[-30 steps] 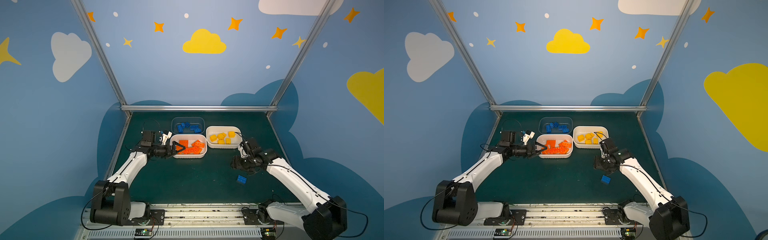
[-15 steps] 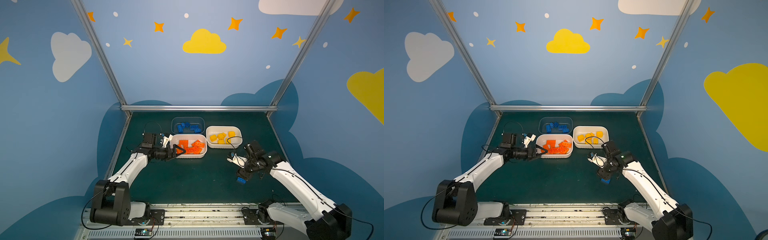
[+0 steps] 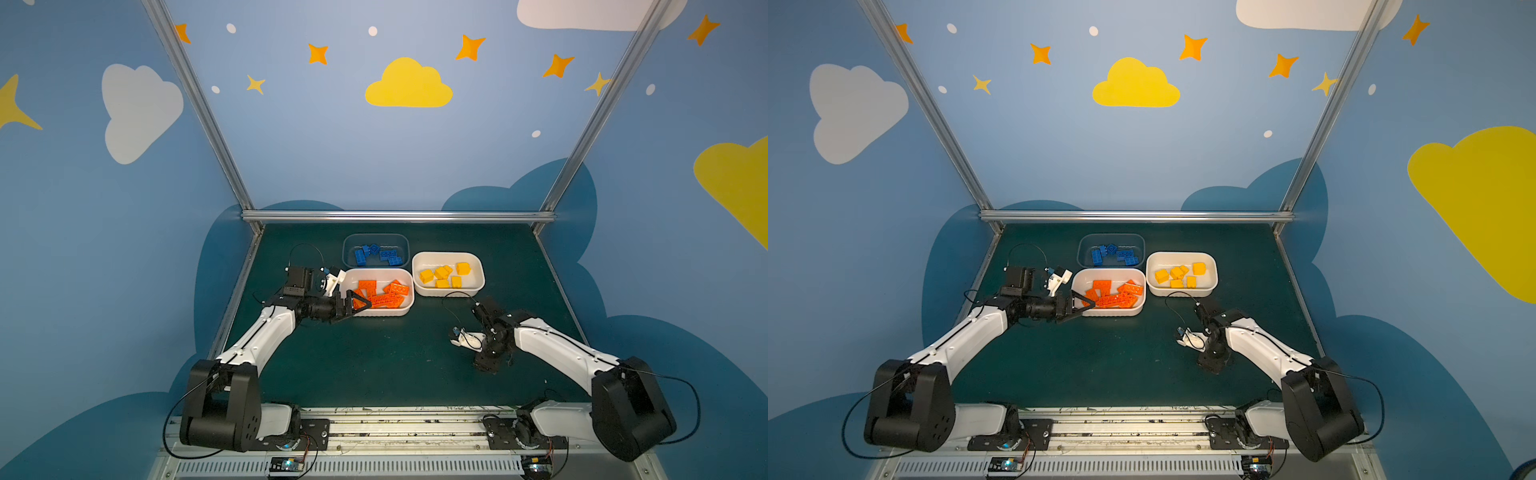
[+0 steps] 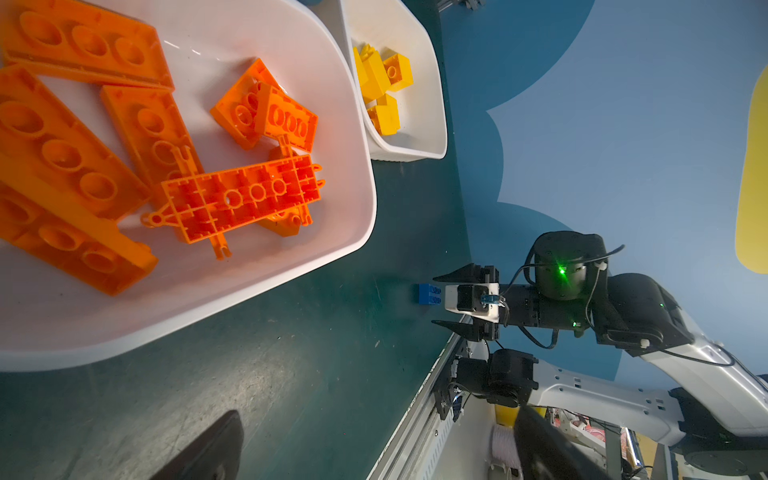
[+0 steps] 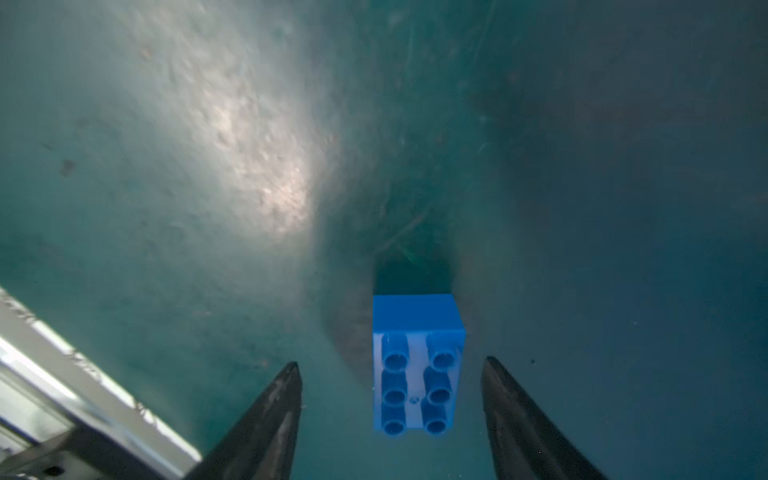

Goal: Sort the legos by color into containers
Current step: 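Carry the blue 2x2 brick into the clear blue-brick bin and release it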

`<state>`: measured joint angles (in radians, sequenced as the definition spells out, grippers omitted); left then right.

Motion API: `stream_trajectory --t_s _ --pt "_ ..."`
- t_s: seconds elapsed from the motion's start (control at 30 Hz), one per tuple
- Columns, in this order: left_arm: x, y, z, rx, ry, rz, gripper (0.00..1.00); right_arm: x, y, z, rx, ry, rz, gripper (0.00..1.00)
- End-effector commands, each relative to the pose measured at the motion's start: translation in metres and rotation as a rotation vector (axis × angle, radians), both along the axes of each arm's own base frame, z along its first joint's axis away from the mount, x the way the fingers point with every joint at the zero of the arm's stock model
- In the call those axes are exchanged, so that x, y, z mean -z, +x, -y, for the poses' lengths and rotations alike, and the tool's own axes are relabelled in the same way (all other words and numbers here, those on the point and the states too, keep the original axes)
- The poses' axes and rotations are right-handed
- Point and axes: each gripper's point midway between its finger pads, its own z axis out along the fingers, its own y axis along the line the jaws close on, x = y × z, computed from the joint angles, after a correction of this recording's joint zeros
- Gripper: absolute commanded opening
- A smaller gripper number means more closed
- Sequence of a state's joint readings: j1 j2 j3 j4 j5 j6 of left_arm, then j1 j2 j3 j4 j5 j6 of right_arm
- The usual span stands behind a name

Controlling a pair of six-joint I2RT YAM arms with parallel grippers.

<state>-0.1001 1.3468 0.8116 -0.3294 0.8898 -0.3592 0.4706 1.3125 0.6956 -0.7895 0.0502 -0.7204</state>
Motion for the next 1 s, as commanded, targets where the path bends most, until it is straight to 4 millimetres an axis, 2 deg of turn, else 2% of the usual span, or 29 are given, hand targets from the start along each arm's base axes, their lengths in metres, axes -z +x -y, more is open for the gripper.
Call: stream_trajectory --t_s 0.0,0.13,0.3,0.37,0.43,0.53,0.63,0.7,0.87,0.97 --pt "0.002 0.0 0.001 0.022 0.007 -0.006 1.0 0.004 0.005 0.008 -0.001 -0.041 0.016 0.67" --pt "0.003 0.003 0.001 0.027 0.008 -0.004 1.0 0.011 0.004 0.011 0.021 -0.055 0.001 0.61" --pt "0.003 0.007 0.002 0.033 0.004 -0.003 1.0 0.013 0.008 0.013 0.031 -0.065 0.01 0.35" --pt "0.002 0.008 0.002 0.034 0.002 -0.002 1.0 0.012 0.007 0.013 0.039 -0.062 0.007 0.28" --pt "0.001 0.008 0.002 0.035 0.0 0.002 1.0 0.003 0.016 0.008 0.064 -0.032 0.039 0.22" --pt "-0.004 0.009 0.001 0.034 0.0 0.01 1.0 -0.025 0.032 -0.006 0.133 0.035 0.06 0.15" --pt "-0.011 0.009 -0.002 0.026 0.0 0.024 0.99 -0.063 0.052 -0.031 0.211 0.118 0.046 0.14" --pt "-0.016 0.01 -0.003 0.021 -0.002 0.034 1.0 -0.088 0.069 -0.055 0.235 0.204 0.044 0.14" --pt "-0.028 0.016 -0.011 -0.015 0.002 0.058 1.0 -0.145 0.122 -0.132 0.12 0.453 0.085 0.15" --pt "-0.033 0.019 -0.016 -0.034 0.002 0.062 1.0 -0.163 0.155 -0.176 0.058 0.553 0.118 0.14"
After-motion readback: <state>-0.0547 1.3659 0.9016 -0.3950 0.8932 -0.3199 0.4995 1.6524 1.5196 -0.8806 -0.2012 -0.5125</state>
